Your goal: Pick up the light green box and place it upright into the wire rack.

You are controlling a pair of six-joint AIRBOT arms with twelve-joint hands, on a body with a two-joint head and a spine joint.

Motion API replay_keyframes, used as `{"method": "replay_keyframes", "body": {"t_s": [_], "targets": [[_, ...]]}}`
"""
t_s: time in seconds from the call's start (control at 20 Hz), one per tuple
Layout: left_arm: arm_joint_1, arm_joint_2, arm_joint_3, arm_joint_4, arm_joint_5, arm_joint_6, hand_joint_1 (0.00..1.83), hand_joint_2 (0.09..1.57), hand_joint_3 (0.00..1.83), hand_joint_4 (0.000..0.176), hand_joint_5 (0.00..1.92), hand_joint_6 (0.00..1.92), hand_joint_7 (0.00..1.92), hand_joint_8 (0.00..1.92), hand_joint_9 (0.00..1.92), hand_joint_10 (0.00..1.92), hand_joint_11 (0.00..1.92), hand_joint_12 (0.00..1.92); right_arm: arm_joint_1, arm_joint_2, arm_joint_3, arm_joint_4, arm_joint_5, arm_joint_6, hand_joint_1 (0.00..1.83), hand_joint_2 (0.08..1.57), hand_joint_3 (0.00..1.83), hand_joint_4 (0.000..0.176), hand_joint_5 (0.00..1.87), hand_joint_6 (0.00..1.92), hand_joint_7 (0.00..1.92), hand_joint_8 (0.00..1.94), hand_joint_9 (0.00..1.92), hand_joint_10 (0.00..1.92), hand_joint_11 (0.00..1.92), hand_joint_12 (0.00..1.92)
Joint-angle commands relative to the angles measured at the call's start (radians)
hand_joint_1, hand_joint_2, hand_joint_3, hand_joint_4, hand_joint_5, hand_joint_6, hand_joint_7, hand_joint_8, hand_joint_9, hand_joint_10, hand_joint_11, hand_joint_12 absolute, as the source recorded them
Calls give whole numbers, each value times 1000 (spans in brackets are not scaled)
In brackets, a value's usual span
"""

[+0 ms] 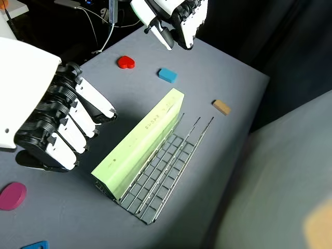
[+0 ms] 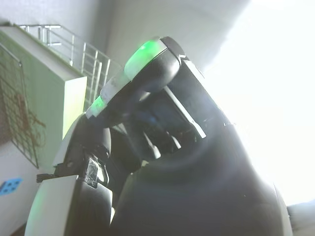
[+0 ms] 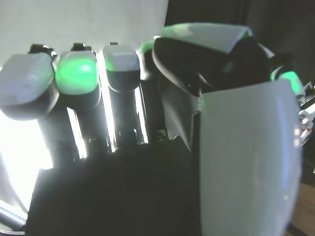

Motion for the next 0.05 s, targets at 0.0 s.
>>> {"method": "replay_keyframes", "body": {"t_s": [0.0], "targets": [[-9,-3,4,90,-8,4,646,1537,0,0,854,1921,1084,1921,1175,1921,1154,1921,4,-1,-3,-68,21,3,980,862,1025,0,724,1820,1176,1741,1214,1921,1262,1921]]}}
